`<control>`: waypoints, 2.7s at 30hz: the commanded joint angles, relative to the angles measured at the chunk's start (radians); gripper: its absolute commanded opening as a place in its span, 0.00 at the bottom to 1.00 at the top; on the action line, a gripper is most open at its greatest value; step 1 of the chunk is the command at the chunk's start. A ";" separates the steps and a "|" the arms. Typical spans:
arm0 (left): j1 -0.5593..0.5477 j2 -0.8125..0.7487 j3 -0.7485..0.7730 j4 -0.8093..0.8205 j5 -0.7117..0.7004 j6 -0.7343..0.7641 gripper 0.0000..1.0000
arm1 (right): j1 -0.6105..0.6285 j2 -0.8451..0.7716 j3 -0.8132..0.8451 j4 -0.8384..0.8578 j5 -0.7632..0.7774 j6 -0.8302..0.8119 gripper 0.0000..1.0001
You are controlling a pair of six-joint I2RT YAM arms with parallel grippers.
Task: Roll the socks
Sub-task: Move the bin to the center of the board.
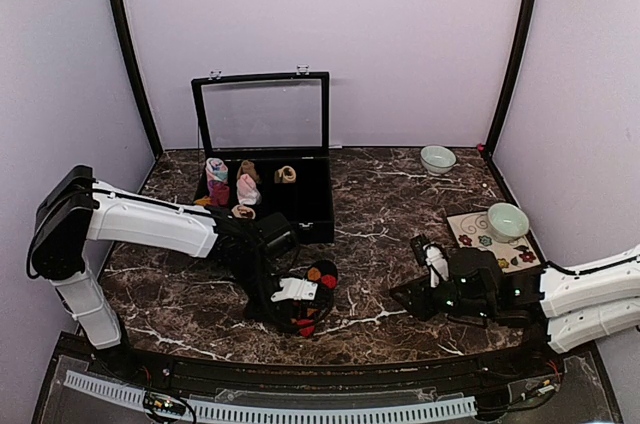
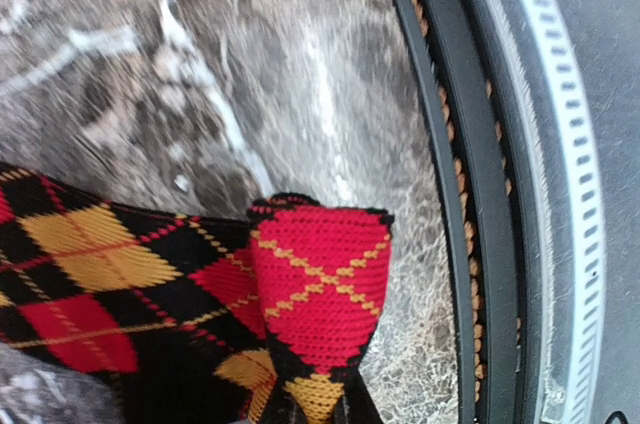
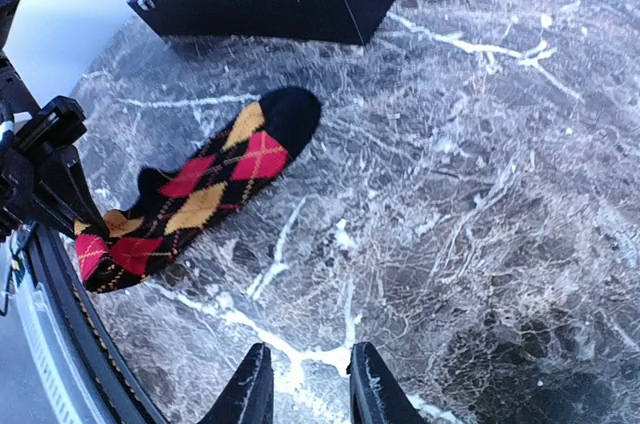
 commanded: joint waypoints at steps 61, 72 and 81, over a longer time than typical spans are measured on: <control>-0.054 0.319 0.142 -0.101 -0.077 0.104 0.00 | -0.260 0.833 0.474 0.439 -0.468 -0.180 0.13; -0.054 0.323 0.156 -0.084 -0.076 0.098 0.00 | -0.318 0.915 0.474 0.198 -0.223 -0.139 0.02; -0.054 0.371 0.223 -0.068 -0.104 0.101 0.00 | -0.360 0.862 0.596 0.101 -0.234 -0.195 0.07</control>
